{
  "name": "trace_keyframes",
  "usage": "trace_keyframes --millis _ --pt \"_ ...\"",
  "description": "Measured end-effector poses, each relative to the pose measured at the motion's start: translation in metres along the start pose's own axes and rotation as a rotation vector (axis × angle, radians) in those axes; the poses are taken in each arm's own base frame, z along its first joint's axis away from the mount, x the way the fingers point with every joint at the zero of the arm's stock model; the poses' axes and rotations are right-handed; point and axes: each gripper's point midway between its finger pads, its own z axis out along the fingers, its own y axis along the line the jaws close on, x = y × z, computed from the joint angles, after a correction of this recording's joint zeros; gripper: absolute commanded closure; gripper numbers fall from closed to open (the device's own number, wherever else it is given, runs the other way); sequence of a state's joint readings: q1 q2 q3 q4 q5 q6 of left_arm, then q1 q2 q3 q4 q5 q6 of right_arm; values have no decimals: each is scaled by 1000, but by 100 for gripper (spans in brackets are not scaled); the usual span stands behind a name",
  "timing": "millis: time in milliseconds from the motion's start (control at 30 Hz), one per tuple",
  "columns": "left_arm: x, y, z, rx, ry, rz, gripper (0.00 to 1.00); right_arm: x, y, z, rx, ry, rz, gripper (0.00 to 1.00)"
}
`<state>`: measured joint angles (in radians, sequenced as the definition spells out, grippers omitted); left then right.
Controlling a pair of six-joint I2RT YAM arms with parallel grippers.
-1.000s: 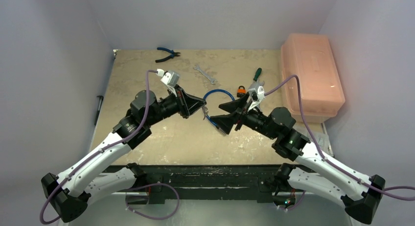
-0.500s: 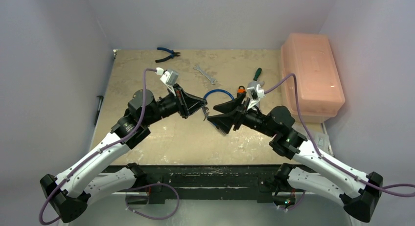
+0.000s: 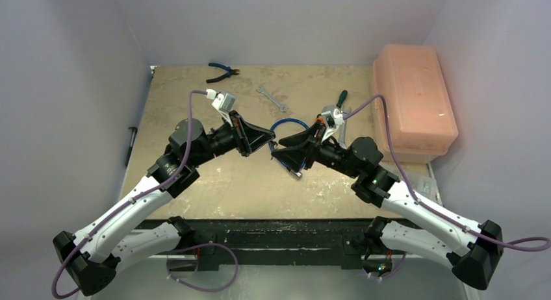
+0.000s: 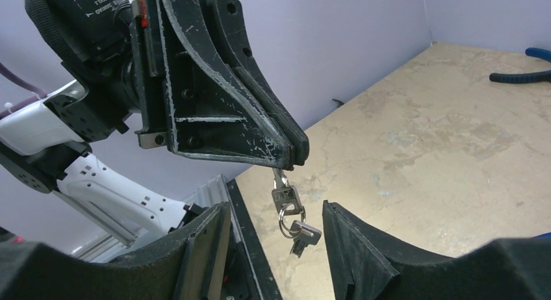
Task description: Unlock with the key
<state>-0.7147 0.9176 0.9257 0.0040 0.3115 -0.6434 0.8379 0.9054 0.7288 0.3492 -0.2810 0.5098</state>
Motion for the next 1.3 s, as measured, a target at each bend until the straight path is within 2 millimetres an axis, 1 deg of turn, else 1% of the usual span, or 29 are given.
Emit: trace_keyframes --millis 133,267,500,633,800,900,1000,1167,1300 --pt "-2 -1 0 4 -6 0 100 1 -1 3 0 -1 7 46" --pt "-4 -3 -1 9 -13 -2 100 0 -1 4 -2 -4 12 49" --pt "-8 -7 -1 22 -32 -11 100 2 -3 7 -2 0 15 58" --pt "-10 -8 -1 27 -38 -12 100 3 -4 9 -1 4 20 60" --pt "-10 -8 -1 27 -39 -12 100 1 -2 9 -8 0 21 65" --pt "-10 -9 -1 29 -42 -11 100 0 0 9 -15 -2 20 67" --pt "-11 -9 -1 31 -45 -13 100 -1 2 9 -23 -2 20 71" --pt "-13 -11 -1 38 -53 -16 100 -3 2 9 -23 -6 20 75" --pt "-13 -11 -1 38 -54 -21 100 -4 3 9 -23 -6 24 75"
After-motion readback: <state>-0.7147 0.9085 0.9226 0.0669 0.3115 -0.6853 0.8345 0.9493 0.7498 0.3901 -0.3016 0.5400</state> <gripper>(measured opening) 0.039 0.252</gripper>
